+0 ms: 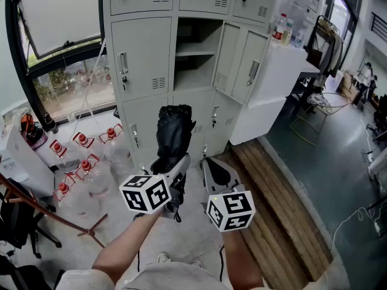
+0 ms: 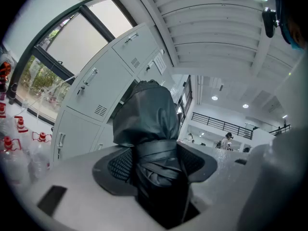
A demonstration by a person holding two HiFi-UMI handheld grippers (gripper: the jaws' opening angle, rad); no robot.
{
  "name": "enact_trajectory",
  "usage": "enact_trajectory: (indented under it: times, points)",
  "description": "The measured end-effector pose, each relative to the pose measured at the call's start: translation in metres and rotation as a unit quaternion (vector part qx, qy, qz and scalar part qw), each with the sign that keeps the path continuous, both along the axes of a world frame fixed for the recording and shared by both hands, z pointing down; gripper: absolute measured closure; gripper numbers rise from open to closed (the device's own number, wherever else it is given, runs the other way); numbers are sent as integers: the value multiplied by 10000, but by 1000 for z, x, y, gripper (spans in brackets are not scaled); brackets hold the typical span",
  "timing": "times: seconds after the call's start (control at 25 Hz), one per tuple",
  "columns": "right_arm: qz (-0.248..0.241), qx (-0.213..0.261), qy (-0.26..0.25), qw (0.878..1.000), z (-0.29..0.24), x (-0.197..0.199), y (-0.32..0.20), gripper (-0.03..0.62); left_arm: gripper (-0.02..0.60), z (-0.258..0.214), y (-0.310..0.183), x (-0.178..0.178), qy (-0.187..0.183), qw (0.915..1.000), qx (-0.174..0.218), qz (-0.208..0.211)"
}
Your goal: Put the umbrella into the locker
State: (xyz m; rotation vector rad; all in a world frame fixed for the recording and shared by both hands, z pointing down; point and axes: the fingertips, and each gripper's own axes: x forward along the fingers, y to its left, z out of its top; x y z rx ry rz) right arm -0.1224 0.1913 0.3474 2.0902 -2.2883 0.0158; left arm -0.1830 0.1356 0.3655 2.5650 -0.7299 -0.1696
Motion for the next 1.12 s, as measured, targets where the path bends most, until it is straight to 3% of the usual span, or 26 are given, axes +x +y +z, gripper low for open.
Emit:
enact_trajectory:
  times: [0.8,1.12]
  points:
    - [261,-76,-49,9996,7,-28,-19,591,315,7,-15,-19,41,9993,-60,355]
    - [363,-63,-84,9993,11,-22,-26,591,314,13,-27,-16,58,9991,-126,407]
